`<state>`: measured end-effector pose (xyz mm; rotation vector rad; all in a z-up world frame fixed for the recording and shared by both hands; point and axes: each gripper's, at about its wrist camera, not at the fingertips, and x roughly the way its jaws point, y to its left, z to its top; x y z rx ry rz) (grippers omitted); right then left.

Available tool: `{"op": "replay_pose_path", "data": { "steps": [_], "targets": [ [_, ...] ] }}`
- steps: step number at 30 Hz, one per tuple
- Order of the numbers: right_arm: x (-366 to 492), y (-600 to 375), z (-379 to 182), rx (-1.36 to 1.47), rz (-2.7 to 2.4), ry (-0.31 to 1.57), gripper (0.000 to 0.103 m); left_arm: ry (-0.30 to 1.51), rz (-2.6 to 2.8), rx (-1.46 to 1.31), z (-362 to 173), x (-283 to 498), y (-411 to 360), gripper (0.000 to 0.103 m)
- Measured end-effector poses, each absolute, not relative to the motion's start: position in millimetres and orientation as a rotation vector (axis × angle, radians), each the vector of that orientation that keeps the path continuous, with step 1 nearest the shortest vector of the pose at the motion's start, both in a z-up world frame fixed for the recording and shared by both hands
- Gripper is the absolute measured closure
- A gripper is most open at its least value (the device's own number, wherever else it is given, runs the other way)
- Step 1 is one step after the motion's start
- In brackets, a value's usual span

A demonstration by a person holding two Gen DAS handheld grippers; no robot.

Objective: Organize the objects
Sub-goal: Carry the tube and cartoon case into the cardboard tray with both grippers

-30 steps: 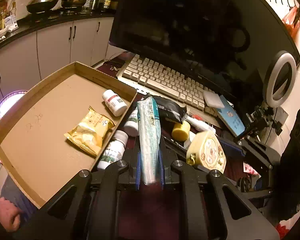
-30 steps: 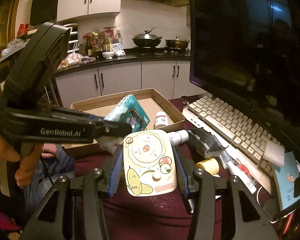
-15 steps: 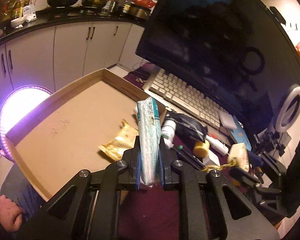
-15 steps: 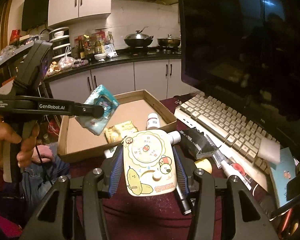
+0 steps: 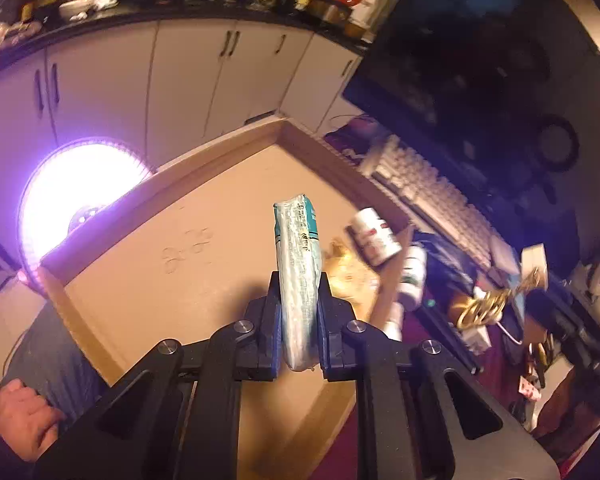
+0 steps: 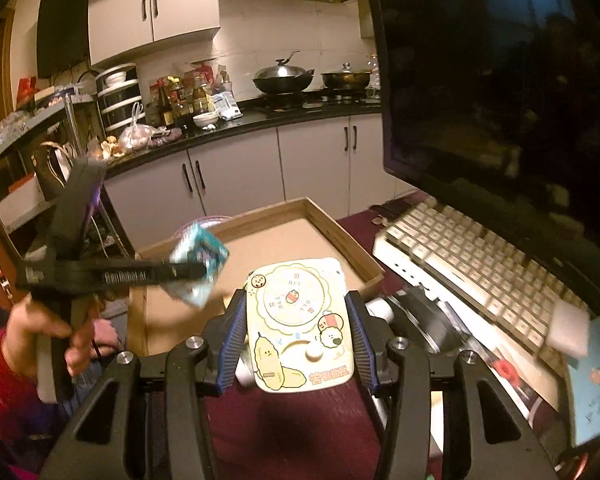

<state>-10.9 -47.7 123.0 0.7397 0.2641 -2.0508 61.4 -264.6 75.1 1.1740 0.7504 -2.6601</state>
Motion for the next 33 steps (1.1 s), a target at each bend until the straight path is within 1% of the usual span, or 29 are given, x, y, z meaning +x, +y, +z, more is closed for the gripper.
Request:
{"op": "replay_pose_path", "data": {
  "steps": [6,9,13,21,29,32,33],
  "targets": [
    [-38.8,-90.8,110.8,0.834,-1.951,0.180,0.055,0.762,-2.628,1.206,62.6,60.4,-271.2,0.090],
    [-55.7,-116.3,94.8,0.904,-1.903,0.136,0.055,0.750,-2.624,1.216,60.3,60.6,-269.1,0.090],
    [-70.8,-141.3,73.7,0.964,-1.905,0.127,0.055,0.739,-2.621,1.239,57.0,60.1,-265.9,0.090],
    [-94.2,-158.6,37.4,1.061,-1.925,0.162,0.055,0.684,-2.611,1.298,49.7,55.5,-253.9,0.090],
    [-107.0,-155.3,32.5,1.094,-2.038,0.241,0.054,0.642,-2.624,1.297,49.0,48.0,-241.9,0.089],
    [-98.0,-153.3,37.6,1.079,-2.045,0.270,0.051,0.659,-2.622,1.285,48.6,49.4,-242.4,0.089],
    [-95.2,-152.8,40.6,1.073,-2.047,0.271,0.047,0.664,-2.621,1.282,48.7,50.1,-242.3,0.089]
  ]
}}
